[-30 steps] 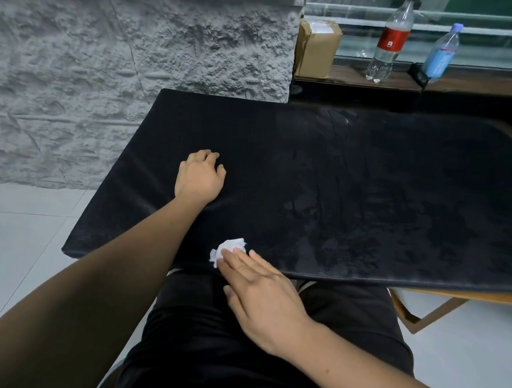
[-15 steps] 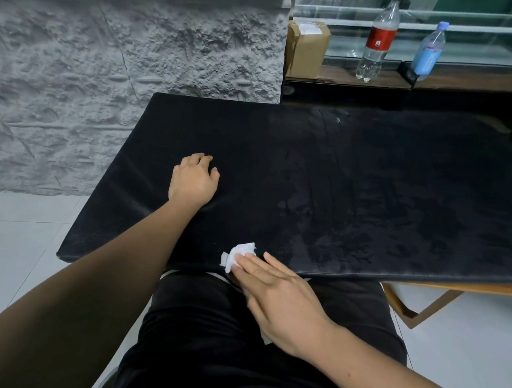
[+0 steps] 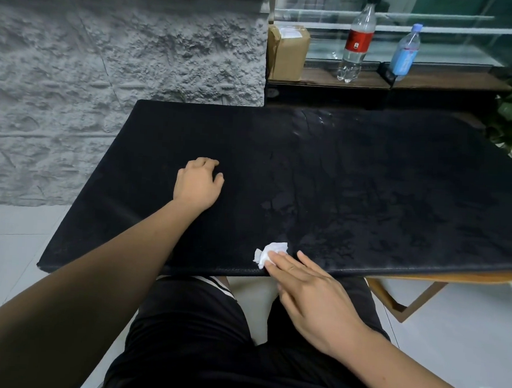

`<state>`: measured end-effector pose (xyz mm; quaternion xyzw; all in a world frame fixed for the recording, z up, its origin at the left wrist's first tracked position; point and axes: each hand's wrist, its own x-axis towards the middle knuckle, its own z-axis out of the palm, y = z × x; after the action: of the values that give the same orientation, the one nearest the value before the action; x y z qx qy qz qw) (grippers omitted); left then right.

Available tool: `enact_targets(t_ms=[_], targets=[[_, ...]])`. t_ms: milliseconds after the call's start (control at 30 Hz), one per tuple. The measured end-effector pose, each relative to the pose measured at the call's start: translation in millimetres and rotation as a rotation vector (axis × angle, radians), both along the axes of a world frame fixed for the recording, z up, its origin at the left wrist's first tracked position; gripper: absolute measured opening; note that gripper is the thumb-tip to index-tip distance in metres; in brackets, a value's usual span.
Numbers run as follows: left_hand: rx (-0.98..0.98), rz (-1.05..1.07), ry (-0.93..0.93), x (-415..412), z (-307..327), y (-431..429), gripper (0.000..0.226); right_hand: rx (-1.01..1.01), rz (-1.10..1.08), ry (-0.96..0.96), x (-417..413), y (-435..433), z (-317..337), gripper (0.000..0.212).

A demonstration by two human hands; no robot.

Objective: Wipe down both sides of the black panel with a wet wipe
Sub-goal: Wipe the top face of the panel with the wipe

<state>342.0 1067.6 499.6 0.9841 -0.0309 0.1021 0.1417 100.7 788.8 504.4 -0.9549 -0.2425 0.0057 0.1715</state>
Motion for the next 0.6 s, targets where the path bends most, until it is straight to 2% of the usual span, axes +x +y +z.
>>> enact_targets(t_ms=[200,600], targets=[[-0.015,-0.062,0.01,-9,-6,-32,0.047,0.043,-0.091,-0.038,-1,-19,-4,0.05],[-0.012,-0.047,0.001,-19,-16,-38,0.05,0.103,-0.27,-0.059,-3,-62,-4,0.047]])
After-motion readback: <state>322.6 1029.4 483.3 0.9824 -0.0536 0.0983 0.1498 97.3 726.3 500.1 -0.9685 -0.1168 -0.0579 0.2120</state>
